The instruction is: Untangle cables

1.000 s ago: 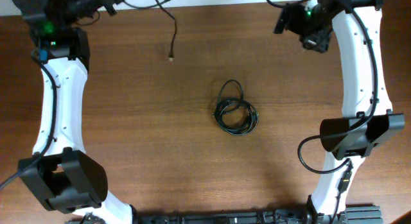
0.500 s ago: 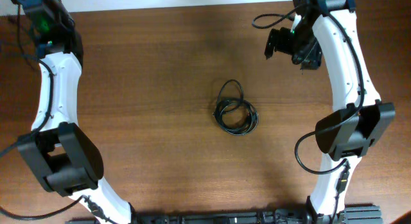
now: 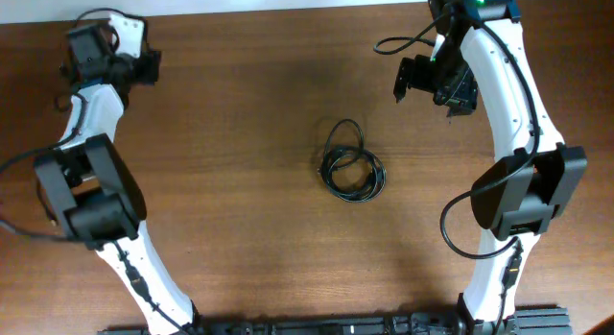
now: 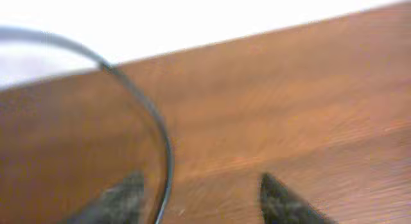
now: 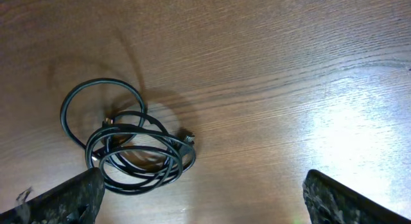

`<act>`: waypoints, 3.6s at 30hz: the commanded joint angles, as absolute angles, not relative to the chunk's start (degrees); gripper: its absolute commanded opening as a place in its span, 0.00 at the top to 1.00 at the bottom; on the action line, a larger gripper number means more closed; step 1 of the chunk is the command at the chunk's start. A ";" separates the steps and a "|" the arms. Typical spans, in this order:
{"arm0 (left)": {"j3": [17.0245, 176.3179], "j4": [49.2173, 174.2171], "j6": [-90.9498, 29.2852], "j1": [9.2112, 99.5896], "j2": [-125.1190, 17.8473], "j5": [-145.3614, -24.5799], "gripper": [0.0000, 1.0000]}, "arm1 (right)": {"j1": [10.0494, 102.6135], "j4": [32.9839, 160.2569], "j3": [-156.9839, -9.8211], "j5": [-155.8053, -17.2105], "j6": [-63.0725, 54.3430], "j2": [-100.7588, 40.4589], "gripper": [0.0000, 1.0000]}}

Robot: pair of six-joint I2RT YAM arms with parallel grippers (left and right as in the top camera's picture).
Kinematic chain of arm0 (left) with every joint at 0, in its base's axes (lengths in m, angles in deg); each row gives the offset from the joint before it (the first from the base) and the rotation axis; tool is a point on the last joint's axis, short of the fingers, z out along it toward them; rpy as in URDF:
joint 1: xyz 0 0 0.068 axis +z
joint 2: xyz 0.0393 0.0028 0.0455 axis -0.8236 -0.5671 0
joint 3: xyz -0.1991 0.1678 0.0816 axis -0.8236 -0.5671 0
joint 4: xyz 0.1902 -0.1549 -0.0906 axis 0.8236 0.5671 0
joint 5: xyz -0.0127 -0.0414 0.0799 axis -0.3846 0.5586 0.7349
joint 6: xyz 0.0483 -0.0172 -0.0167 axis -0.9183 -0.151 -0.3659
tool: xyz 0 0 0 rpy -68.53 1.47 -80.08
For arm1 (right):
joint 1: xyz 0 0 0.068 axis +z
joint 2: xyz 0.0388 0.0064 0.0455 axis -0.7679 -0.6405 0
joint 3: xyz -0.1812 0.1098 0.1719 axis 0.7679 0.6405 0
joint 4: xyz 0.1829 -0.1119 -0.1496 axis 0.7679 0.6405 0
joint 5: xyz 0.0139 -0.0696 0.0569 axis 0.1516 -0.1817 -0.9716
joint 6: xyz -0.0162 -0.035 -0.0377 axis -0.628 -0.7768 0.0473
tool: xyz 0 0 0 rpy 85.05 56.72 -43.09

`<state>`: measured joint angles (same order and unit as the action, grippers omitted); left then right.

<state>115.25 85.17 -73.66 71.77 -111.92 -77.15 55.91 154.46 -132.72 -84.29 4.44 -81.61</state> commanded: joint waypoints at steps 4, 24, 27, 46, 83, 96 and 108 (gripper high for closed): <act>115.49 93.46 -66.40 71.81 -96.31 -81.32 0.37 | 56.21 154.46 -132.53 -84.22 4.42 -81.63 0.03; 115.07 113.61 -18.89 94.23 -117.84 -48.29 0.20 | 56.21 154.16 -132.53 -84.20 4.03 -81.63 0.03; 115.07 105.28 -25.42 94.21 -120.86 -48.73 0.06 | 56.21 154.16 -132.53 -84.20 4.03 -81.63 0.03; 116.93 88.14 -63.91 67.07 -122.78 -67.81 0.19 | 56.21 156.26 -132.53 -84.20 4.01 -81.63 0.04; 117.79 87.31 -47.72 79.79 -107.87 -70.50 0.01 | 56.21 160.61 -132.53 -84.22 3.29 -81.63 0.00; 117.79 72.12 -65.64 78.48 -121.80 -64.38 0.83 | 56.21 160.72 -132.53 -84.20 2.96 -81.63 0.00; 117.79 66.59 -50.14 77.75 -111.81 -86.83 1.00 | 56.21 160.50 -132.53 -84.18 2.94 -81.63 0.00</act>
<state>117.50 67.75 -52.66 77.99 -115.98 -75.29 55.91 160.50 -132.72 -84.31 3.33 -81.61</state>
